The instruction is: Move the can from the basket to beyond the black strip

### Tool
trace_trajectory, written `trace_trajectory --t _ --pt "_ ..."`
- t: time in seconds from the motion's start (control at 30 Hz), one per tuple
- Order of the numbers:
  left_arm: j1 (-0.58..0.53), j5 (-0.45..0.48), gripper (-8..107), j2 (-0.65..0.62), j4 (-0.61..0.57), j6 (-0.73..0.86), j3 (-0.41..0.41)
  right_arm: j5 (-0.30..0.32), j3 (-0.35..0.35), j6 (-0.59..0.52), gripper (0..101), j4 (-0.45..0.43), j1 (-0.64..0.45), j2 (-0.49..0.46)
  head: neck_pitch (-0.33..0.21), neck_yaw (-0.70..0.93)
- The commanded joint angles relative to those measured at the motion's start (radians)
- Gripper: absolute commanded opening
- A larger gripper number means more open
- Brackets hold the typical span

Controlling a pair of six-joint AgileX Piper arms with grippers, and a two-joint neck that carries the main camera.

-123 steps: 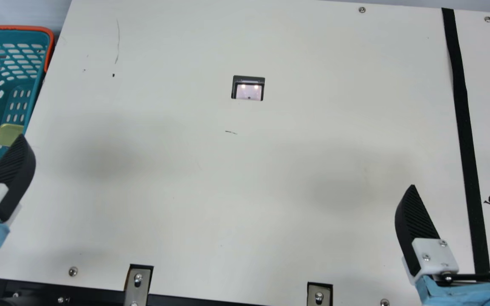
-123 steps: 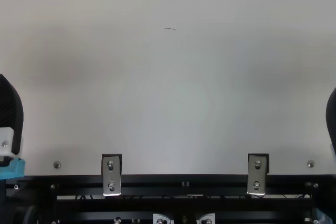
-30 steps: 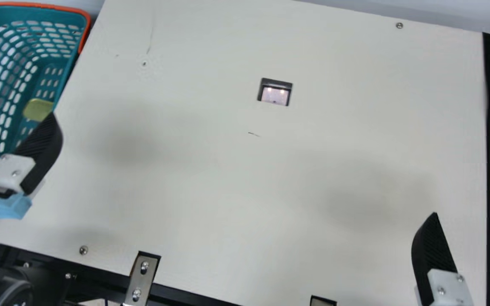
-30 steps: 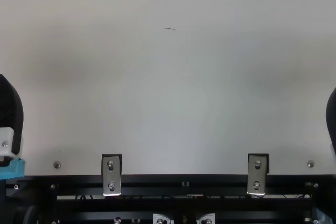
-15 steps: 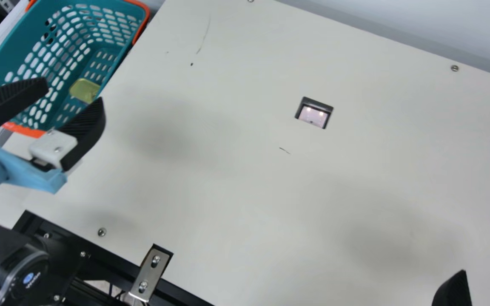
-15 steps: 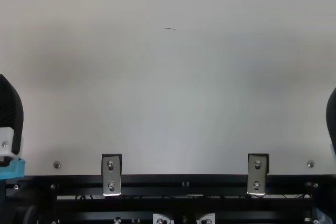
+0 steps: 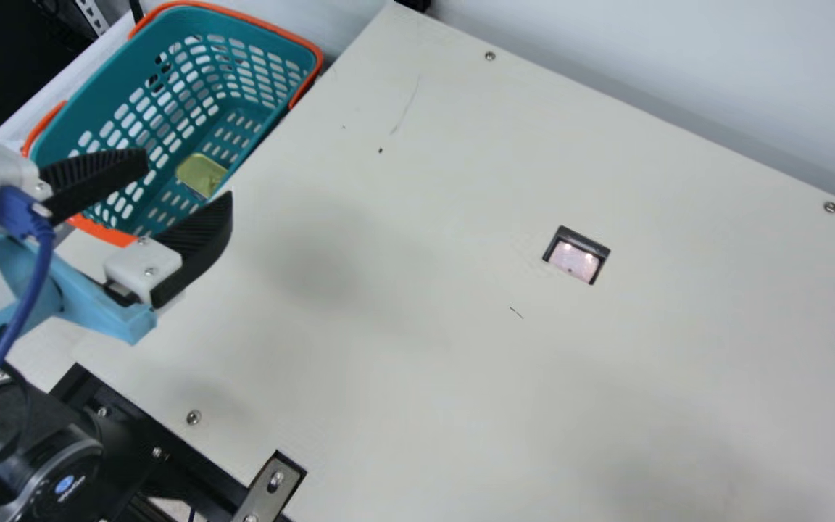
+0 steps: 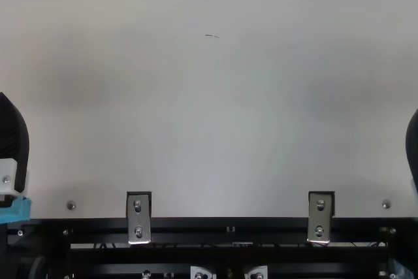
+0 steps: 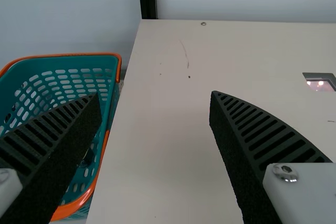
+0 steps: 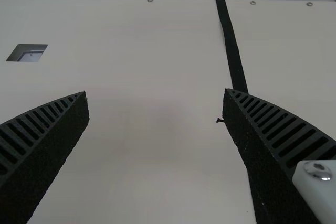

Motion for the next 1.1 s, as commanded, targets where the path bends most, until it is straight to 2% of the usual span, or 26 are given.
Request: trace_trajectory --t 0.0,0.13,0.7,0.73,0.77,0.87,1.07 --pt "0.000 0.000 90 0.000 0.000 0.000 0.000 0.000 0.000 0.000 101 0.000 0.000 0.000 -0.044 0.032" --pt "0.000 0.000 90 0.000 0.000 0.000 0.000 0.000 0.000 0.000 101 0.000 0.000 0.000 -0.065 0.048" --pt "0.001 0.003 90 0.001 -0.002 -0.001 -0.003 0.000 0.000 0.000 101 0.000 0.000 0.000 -0.065 0.048" --pt "-0.038 0.064 90 -0.068 0.048 -0.056 0.006 0.000 0.000 0.000 101 0.000 0.000 0.000 -0.065 0.048" --pt "-0.046 0.079 90 -0.082 0.062 -0.073 0.005 0.000 0.000 0.000 101 0.000 0.000 0.000 -0.065 0.048" --pt "-0.067 0.101 90 -0.079 0.110 -0.130 -0.017 0.000 0.000 0.000 101 0.000 0.000 0.000 -0.065 0.048" --pt "-0.155 0.155 90 -0.024 0.296 -0.336 -0.098 0.000 0.000 0.000 101 0.000 0.000 0.000 -0.065 0.048"
